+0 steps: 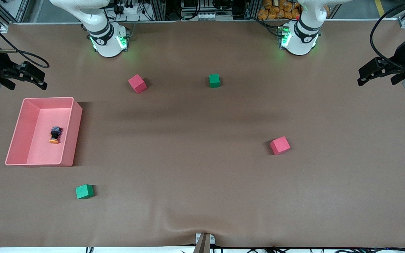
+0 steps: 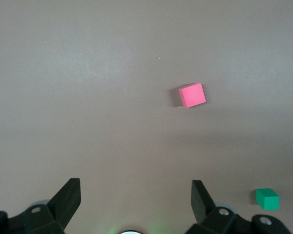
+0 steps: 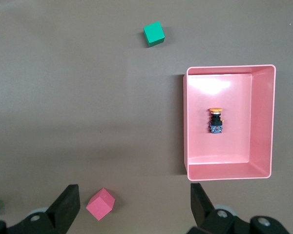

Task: Place and upright button with both arms
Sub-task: 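Reach the right gripper down into the pink tray over the button, then grasp the yellow button's black body with the right gripper, then lift the button out of the tray and carry it toward mid-table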

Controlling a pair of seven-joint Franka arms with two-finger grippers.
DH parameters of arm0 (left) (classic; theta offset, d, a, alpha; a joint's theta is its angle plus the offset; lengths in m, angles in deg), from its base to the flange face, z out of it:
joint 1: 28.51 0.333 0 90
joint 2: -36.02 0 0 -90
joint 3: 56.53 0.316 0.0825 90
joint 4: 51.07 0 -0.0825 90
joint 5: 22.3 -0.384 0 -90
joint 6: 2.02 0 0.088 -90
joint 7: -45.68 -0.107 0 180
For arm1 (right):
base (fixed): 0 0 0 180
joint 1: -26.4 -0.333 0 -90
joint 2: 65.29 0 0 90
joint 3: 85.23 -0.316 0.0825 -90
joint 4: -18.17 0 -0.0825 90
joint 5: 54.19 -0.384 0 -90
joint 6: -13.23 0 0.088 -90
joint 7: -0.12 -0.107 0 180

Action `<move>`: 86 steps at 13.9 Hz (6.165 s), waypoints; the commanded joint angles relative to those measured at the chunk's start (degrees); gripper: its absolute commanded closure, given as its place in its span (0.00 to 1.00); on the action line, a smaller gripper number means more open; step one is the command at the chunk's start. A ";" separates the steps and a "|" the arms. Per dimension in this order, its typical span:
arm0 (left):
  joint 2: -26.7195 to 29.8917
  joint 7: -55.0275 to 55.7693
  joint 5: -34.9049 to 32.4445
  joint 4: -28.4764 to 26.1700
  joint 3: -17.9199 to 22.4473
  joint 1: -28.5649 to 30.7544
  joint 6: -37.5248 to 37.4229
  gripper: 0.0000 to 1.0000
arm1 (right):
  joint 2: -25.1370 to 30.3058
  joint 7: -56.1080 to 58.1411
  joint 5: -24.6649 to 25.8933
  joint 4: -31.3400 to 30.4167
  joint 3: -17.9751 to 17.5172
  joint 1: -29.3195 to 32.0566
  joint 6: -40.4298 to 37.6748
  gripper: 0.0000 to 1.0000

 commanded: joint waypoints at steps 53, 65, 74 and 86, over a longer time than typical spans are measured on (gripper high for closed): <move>-1.39 -0.79 0.49 -0.62 -0.49 -0.58 -0.08 0.00 | -35.34 26.99 2.27 -20.34 0.12 24.82 46.63 0.88; -1.74 -0.79 0.49 -0.62 -0.49 -0.67 -0.08 0.00 | -34.11 26.29 2.27 -3.05 -0.23 22.63 22.15 1.00; -1.74 -0.53 0.58 -1.06 -0.49 -0.67 -0.25 0.00 | -33.58 -0.04 -5.98 12.79 -0.32 3.23 4.17 1.00; -4.20 -0.61 0.76 -1.58 -0.49 -0.67 0.19 0.00 | -45.87 -23.89 -11.27 15.17 -0.14 -29.56 31.48 1.00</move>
